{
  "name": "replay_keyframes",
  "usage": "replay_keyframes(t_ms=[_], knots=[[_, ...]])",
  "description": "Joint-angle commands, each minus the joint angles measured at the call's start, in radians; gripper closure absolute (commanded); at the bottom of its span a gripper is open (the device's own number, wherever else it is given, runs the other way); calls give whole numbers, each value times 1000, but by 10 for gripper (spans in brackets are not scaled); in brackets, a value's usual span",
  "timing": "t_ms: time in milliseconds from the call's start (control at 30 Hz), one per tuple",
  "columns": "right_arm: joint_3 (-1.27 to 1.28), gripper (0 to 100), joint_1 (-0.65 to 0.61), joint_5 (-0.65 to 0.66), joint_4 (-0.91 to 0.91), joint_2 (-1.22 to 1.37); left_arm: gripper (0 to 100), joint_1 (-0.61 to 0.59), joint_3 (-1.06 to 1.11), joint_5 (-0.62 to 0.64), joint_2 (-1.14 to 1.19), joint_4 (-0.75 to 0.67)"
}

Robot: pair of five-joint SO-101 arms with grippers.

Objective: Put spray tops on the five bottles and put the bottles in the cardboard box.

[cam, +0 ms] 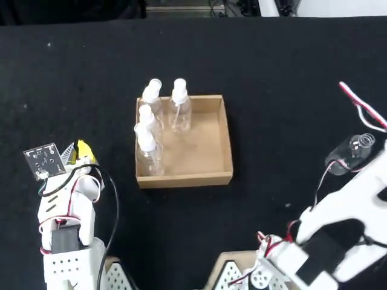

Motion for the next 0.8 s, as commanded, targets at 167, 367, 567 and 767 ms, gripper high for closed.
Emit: replay_keyframes(t_ms=[167, 367, 567, 767], knots=[[704, 988, 23, -11, -594, -357, 970, -10, 22, -6, -20, 5], [1050, 988, 29, -57, -990, -510, 970, -10, 22, -6, -20, 5], [1247, 988, 37, -146, -1367, -509, 970, -10, 22, -6, -20, 5], [1277, 988, 0, -153, -1577, -369, 970, -10, 22, -6, -20, 5]])
